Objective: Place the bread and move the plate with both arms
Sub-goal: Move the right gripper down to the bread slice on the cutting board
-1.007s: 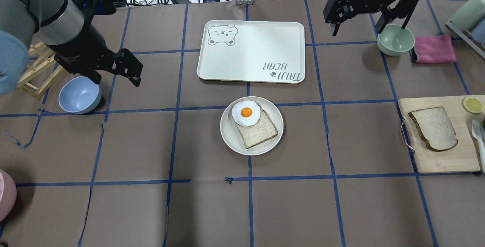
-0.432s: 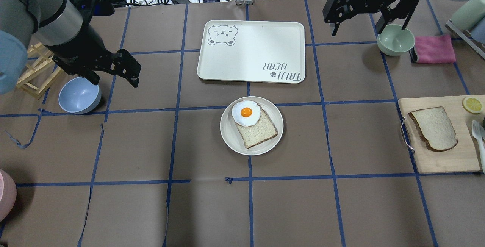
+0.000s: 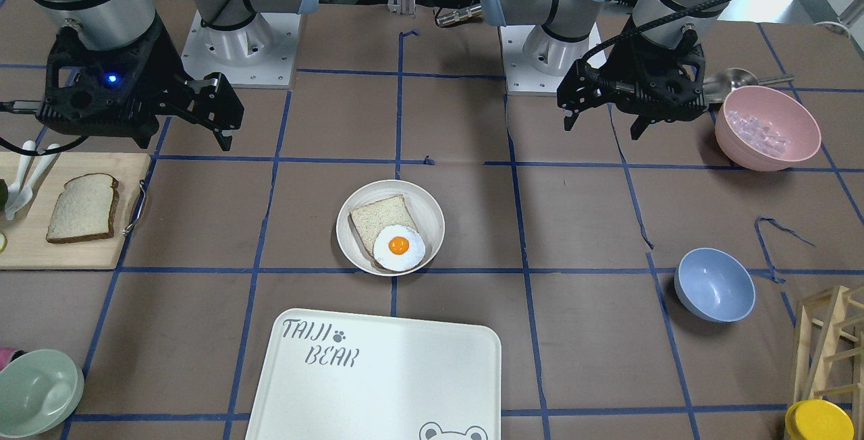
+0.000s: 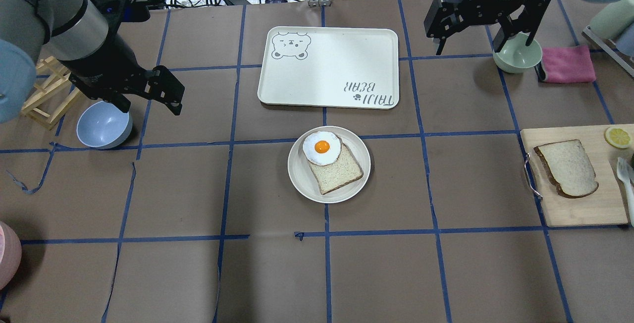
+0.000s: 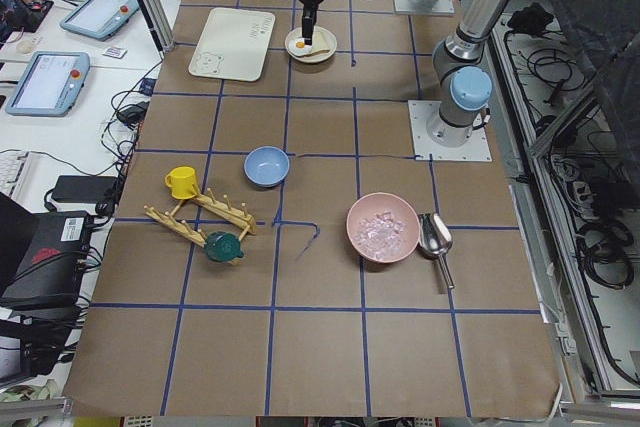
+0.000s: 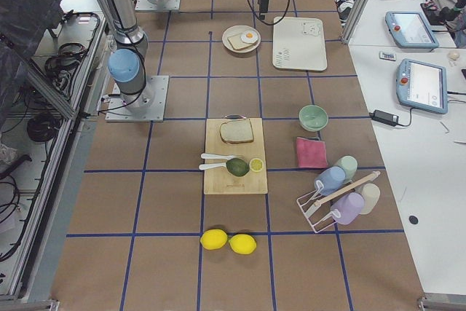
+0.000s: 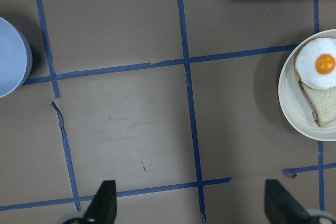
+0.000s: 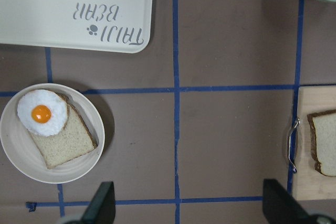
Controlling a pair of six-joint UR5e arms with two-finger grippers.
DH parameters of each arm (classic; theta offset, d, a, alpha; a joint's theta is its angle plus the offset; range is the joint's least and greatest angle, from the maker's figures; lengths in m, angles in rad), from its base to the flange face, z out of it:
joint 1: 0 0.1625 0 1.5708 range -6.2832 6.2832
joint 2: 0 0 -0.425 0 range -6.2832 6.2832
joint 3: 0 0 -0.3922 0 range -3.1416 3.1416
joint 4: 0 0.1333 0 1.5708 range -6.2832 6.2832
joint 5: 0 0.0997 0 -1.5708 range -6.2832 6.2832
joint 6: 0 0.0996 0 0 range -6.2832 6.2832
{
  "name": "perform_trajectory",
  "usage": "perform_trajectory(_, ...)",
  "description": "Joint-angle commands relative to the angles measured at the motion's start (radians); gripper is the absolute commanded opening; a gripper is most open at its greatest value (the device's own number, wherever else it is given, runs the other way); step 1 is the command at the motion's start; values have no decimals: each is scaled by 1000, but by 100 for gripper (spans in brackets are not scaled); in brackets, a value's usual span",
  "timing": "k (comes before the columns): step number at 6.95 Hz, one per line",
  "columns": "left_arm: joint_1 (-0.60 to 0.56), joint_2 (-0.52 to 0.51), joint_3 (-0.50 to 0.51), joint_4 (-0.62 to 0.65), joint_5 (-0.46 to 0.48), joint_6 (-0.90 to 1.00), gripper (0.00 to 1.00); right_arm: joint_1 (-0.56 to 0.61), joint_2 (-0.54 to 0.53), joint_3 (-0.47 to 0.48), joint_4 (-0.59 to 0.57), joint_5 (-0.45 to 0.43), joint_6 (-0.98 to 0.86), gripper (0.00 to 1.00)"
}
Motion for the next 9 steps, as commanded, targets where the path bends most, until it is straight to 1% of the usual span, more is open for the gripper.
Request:
perform_trajectory(1,0,0,-1,-4,0,-1,100,-79,-2,143,-63,-106,-45,100)
perform_trajectory(2,0,0,-6,-1,2,-1,100,-127,-3,232,-159,-135,-136,100)
perform_trajectory(3,0,-2,-7,-1,0,-1,100,-203,-3,306,-175,-134,-202,100)
perform_trajectory(4,0,4,-3,5,2,-1,100,-273,7,374,-277,-143,-324,94)
perform_trajectory(5,0,4,-3,5,3,-1,100,-326,26,449,-450,-187,-484,89)
perform_trajectory(6,0,3,-4,5,3,-1,100,-362,29,521,-564,-201,-558,85)
perform_trajectory(7,0,1,-4,10,2,-1,100,-387,56,588,-644,-256,-601,74)
perform_trajectory(8,0,0,-6,10,2,-1,100,-399,82,645,-709,-264,-605,70)
perform_trajectory(9,0,0,-6,10,-1,-1,100,-407,83,693,-744,-277,-646,65)
